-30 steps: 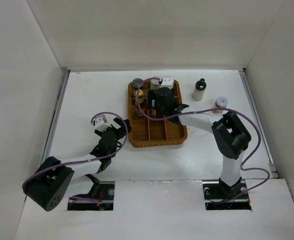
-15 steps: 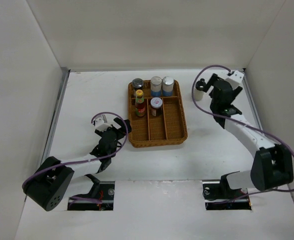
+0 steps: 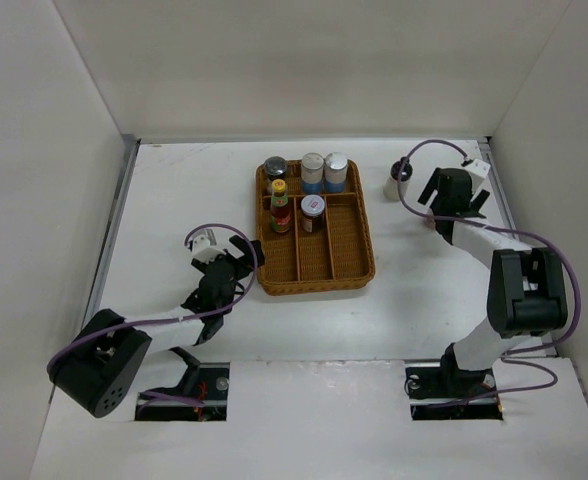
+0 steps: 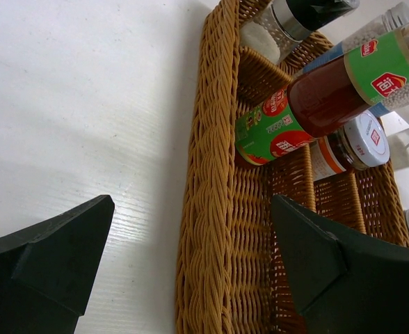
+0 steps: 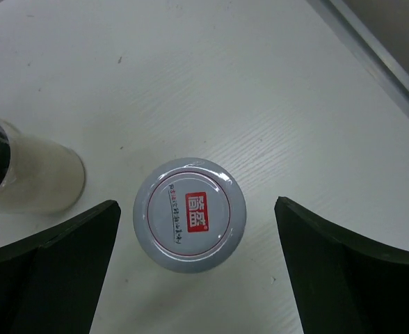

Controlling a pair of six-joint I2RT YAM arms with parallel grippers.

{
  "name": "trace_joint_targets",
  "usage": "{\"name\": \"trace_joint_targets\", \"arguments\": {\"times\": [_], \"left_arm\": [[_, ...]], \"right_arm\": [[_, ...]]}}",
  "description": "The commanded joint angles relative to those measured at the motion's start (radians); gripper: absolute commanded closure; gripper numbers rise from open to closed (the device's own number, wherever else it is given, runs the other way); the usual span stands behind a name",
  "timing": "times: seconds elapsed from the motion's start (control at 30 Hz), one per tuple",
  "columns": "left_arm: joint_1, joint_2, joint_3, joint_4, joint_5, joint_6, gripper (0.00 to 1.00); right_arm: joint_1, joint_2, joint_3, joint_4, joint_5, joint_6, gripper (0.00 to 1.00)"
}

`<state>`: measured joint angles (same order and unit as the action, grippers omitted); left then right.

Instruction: Organize the condiment bottles

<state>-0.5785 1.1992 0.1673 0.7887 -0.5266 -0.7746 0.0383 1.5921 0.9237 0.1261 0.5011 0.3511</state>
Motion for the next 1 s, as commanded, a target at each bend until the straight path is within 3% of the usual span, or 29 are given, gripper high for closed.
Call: {"name": "trace_joint_targets", "arguments": {"times": [0.0,0.13,0.23,0.33,0.43,0.67,0.83,0.97], "left_arm": [[-0.001,0.003,0.038,0.061,0.013,-0.012,0.0],[0.001,-0.013,0.034,0.061,0.01,-0.014,0.0],[0.001,-0.01,0.034,0.061,0.013,-0.014,0.0],[-0.002,-0.015,0.034,0.061,0.013,-0.014,0.0],[0.004,-0.013,0.031,0.061,0.013,-0.014,0.0],[0.001,-0.013,0.034,0.061,0.013,-0.014,0.0],[0.015,-0.02,0.029,0.061,0.013,-0.014,0.0],[0.021,-0.05,0.018,0.057,0.005,-0.014,0.0]], "right_arm": [[-0.028,0.054,0.047,0.04,-0.088,0.032,0.0],[-0.035,0.091,0.061,0.049,-0.092,0.054,0.1],[-0.03,0.088,0.079,0.076,-0.082,0.048,0.32],[0.02,-0.004,0.021,0.163,-0.021,0.022,0.42],[0.115,-0.118,-0.034,0.21,0.029,-0.037,0.43],[0.451,-0.331,-0.083,0.127,0.08,-0.084,0.43],[0.72,-0.334,-0.033,0.116,0.076,-0.11,0.42],[0.82,-0.278,0.001,0.124,0.07,-0.106,0.41]]}}
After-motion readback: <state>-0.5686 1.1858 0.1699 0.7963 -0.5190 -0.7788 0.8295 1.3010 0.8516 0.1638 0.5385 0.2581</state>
